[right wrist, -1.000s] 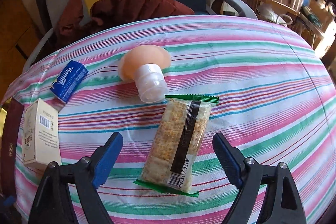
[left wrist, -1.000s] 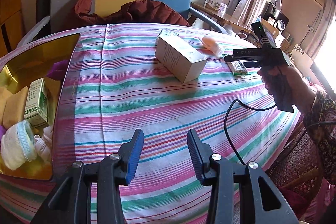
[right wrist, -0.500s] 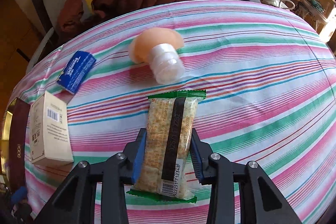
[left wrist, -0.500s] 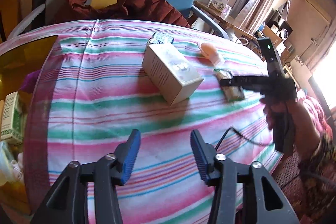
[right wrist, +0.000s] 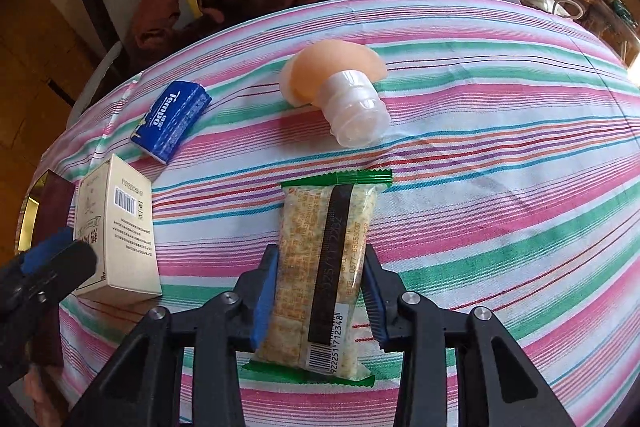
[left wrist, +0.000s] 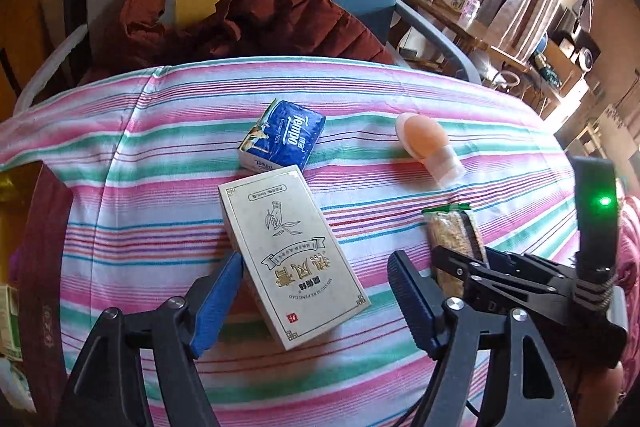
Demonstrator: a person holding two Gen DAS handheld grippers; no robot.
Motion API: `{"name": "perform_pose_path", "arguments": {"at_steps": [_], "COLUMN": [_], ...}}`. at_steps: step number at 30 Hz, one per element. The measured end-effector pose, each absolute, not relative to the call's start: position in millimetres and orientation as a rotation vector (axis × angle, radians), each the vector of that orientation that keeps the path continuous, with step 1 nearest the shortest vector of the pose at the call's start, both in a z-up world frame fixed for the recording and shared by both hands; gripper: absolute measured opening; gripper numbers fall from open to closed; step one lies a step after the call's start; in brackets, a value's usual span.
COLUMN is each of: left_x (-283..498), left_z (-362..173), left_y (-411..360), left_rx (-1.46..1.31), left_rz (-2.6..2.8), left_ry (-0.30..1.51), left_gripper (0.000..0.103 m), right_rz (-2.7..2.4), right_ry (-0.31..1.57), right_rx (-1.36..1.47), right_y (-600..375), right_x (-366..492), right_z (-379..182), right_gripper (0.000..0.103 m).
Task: Organize objects
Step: 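Grasp the cream printed box with the left tool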
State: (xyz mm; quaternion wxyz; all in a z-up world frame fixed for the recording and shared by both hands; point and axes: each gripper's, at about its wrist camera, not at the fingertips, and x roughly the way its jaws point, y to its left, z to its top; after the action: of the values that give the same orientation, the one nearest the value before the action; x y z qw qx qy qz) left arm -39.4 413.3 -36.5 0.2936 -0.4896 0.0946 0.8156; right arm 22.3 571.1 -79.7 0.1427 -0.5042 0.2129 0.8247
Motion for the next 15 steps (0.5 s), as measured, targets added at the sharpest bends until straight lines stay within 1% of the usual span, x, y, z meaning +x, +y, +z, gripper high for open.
{"name": "perform_pose_path", "arguments": {"at_steps": [3, 7, 8, 9, 11, 12, 15], "left_x": [-41, -46, -49, -50, -54, -57, -62], "left_z": [-46, -55, -57, -59, -66, -69, -79], "left_y": [417, 400, 396, 392, 383, 379, 366], "left_rx": [-1.283, -1.252, -1.246, -1.240, -1.242, -1.248, -1.240], "left_rz": [2.194, 2.200, 2.211, 2.228, 2.248, 2.247, 2.253], "left_ry": [0.334, 0.309, 0.309, 0.319, 0.344, 0.345, 0.307], "left_gripper": [0.076, 0.076, 0.072, 0.065, 0.055, 0.052, 0.052], "right_rz": [2.380, 2.380, 2.383, 2.385, 2.386, 2.387, 2.384], "right_ry": [0.625, 0.627, 0.620, 0.609, 0.593, 0.587, 0.587], "right_rx": [-1.454, -1.456, -1.457, -1.457, -1.453, -1.450, -1.443], "right_y": [573, 573, 574, 573, 572, 572, 570], "right_x": [21, 18, 25, 25, 26, 26, 27], "right_z": [-81, -81, -80, -80, -80, -80, -79], "right_gripper": [0.040, 0.040, 0.041, 0.041, 0.041, 0.041, 0.041]}}
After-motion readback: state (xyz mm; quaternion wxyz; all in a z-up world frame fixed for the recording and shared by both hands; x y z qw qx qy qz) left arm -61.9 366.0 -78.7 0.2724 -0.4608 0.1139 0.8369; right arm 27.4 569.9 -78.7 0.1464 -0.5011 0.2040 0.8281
